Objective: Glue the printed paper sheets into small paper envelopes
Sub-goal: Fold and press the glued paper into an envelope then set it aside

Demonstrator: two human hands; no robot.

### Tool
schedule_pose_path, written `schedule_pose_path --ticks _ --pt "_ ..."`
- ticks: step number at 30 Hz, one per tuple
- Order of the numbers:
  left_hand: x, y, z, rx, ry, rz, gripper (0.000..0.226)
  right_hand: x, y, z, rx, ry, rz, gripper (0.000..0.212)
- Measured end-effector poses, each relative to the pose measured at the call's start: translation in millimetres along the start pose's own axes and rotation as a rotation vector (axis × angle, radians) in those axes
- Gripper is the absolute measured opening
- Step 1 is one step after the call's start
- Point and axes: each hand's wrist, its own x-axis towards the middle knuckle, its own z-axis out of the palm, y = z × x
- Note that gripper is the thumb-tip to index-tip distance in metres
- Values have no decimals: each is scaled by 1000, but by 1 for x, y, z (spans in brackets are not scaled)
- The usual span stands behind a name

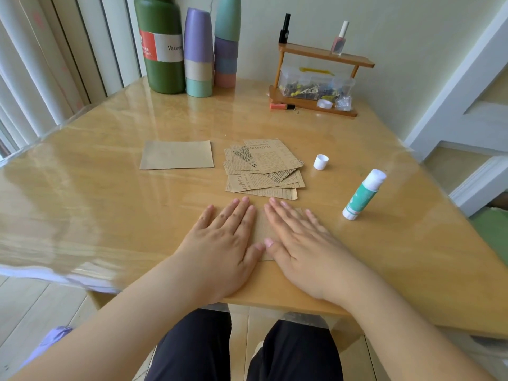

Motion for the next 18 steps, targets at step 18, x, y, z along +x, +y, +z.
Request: schedule_pose_path --ticks 18 --pt "-5 3 -16 -65 73 -68 90 -3 3 -11 174 123 57 58"
